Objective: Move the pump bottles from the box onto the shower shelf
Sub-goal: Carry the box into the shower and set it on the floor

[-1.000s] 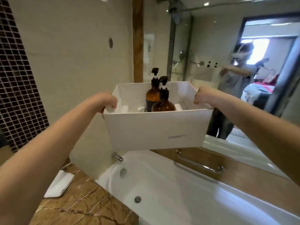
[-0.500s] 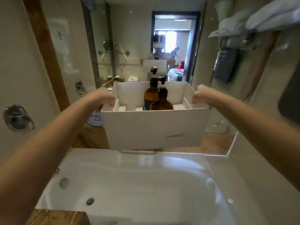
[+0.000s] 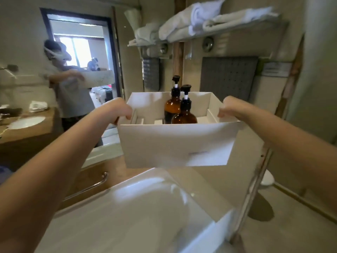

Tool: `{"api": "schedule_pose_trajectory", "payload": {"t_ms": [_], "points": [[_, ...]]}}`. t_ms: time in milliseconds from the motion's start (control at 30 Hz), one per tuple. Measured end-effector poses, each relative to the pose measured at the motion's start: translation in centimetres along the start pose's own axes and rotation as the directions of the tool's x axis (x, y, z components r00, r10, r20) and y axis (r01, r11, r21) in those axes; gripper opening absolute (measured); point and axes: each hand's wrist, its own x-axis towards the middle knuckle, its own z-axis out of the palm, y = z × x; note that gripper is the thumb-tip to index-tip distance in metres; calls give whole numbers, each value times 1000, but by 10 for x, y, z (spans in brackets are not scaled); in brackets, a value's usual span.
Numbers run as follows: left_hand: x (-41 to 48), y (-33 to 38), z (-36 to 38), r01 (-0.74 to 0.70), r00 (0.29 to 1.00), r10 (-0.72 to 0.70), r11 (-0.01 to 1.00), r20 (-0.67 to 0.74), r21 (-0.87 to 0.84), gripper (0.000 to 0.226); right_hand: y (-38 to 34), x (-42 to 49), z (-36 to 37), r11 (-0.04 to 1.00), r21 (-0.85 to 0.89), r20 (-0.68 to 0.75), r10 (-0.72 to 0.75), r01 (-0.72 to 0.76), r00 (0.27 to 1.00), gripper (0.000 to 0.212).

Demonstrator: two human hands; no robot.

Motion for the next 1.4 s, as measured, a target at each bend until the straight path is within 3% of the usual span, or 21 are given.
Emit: {"api": "schedule_pose_trajectory", "payload": {"t_ms": [133, 267, 433, 633, 700, 833, 1000, 1400], "points": [[15, 44, 28, -142, 984, 140, 990, 109, 13, 36, 40, -19, -23, 979, -35, -84, 196, -199, 977, 38], [21, 91, 61, -254, 949, 250, 967, 194, -6, 43, 83, -46, -49, 936, -5, -133, 349, -353, 928, 35], [16, 151, 106, -389, 882, 381, 921, 277, -27, 39, 132, -90, -76, 869, 35, -200, 489, -493, 849, 25], [-7, 220, 159, -489, 806, 477, 870, 351, -60, 12, 189, -134, -104, 759, 30, -279, 631, -651, 723, 30], [-18, 240, 175, -505, 786, 496, 860, 370, -79, 14, 206, -145, -115, 716, 34, -291, 675, -698, 678, 33], [-38, 279, 201, -526, 731, 534, 838, 424, -149, 9, 240, -163, -138, 665, 97, -299, 729, -740, 616, 37], [-52, 326, 228, -555, 680, 587, 804, 440, -214, 27, 283, -175, -166, 642, 133, -341, 745, -755, 574, 33], [-78, 415, 282, -560, 682, 597, 798, 422, -224, 15, 376, -185, -208, 610, 143, -334, 771, -779, 542, 19]]}}
